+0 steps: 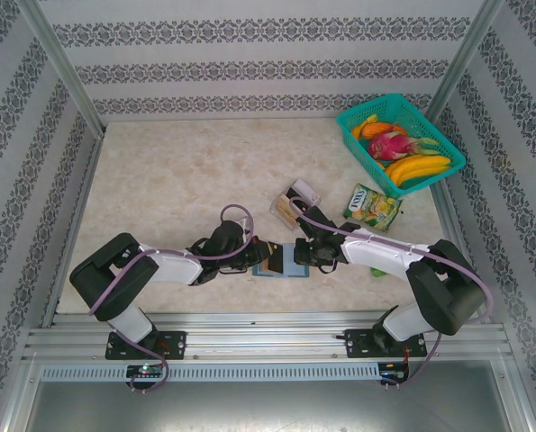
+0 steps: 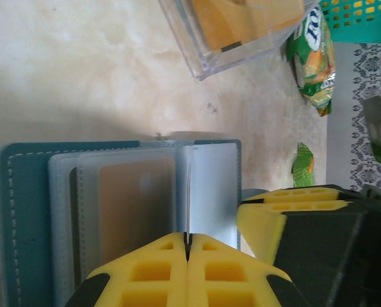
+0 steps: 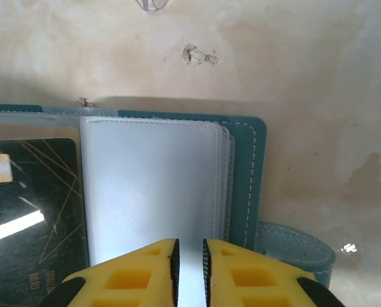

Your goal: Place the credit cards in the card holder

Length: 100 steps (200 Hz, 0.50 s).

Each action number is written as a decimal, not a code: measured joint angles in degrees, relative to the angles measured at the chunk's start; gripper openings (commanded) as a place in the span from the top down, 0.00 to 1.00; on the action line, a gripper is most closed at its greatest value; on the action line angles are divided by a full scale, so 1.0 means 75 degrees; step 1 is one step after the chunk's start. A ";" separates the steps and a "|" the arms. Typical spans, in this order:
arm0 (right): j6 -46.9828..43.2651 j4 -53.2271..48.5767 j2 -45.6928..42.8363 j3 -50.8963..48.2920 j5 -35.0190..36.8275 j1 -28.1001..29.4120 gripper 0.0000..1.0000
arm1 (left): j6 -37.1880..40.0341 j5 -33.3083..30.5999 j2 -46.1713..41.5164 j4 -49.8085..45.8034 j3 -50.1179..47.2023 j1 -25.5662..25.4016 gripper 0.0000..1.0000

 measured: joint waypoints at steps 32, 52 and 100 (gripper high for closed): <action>-0.0003 -0.0003 0.0000 0.0000 0.0000 -0.0003 0.80 | -0.0050 -0.0003 0.0137 0.0009 0.0006 0.0000 1.00; -0.0023 0.0000 0.0003 0.0000 0.0009 -0.0015 0.80 | -0.0111 0.0003 0.0245 0.0108 0.0006 0.0000 1.00; -0.0117 0.0003 0.0271 0.0000 0.0143 -0.0087 0.81 | -0.0166 0.0000 0.0326 0.0379 0.0006 -0.0020 1.00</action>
